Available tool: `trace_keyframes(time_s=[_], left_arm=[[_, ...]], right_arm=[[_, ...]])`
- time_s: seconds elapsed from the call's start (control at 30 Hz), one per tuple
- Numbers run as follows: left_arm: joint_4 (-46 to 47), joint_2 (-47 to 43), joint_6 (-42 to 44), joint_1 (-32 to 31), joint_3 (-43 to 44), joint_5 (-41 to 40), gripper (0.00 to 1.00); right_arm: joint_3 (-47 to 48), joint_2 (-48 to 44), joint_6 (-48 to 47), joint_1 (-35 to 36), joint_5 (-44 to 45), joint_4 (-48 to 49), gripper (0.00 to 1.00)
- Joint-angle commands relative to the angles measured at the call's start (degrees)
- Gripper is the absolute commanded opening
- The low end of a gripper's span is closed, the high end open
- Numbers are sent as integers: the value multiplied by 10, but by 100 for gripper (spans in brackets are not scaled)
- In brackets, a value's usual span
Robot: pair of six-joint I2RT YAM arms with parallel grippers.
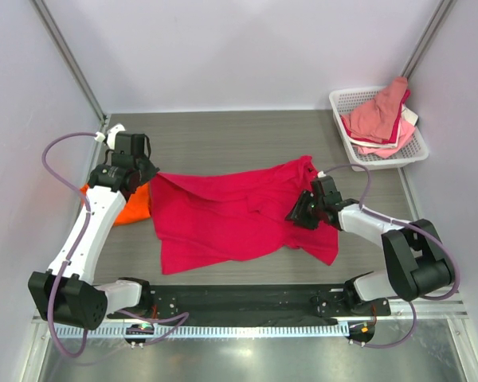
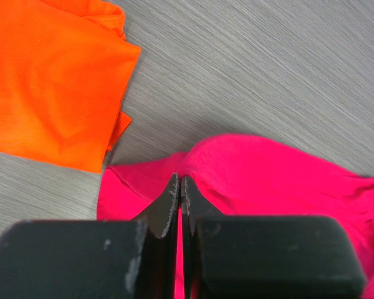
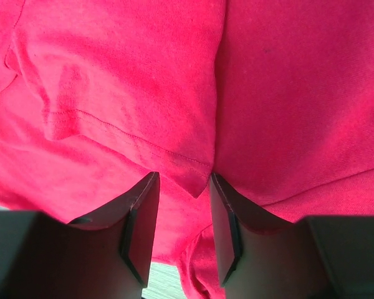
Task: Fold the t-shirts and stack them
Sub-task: Flatten the tshirt out
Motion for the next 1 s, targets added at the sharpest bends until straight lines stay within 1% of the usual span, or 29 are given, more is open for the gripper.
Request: trace_keyframes(time_s=[0.0,0.2,0.23,0.3,0.33,0.53,0.67,0.73,0.8,0.83,0.87,0.93,0.97], left_arm=[[22,-16,1,3,-2,-12,0],[24,-18,2,2,-3,-12,0],[24,-18,3,2,-3,-12,0],[24,-17,3,2,-4,-13,0],[24,-16,3,2,-3,-14,0],[24,-10,3,2,-5,-13,0],[32,0,-2,2,-3,-13,0],[33,11,-5,3,12,-15,0],[25,35,-9,3,33,-17,0],[17,44,-10,3,65,-15,0],[10,53,-10,2,81,-10,0],[-14,80,-9,2,119,-7,0],[-23,87,-7,2,159,-5,0]], right_arm=[[17,10,3,6,16,15,43],[30,19,0,7,28,19,24],[33,17,-1,7,29,19,14],[47,14,-5,7,26,13,3],[54,9,-6,5,27,8,1],[126,-19,-34,-5,49,-38,1],[201,-18,-54,-23,47,-57,1],[232,-17,-70,-34,59,-61,1],[296,-15,-78,-46,71,-81,1],[321,-15,-98,-50,72,-89,1],[377,-15,-107,-54,74,-100,1],[437,-17,-121,-65,76,-142,1],[493,-20,-131,-70,74,-157,1]])
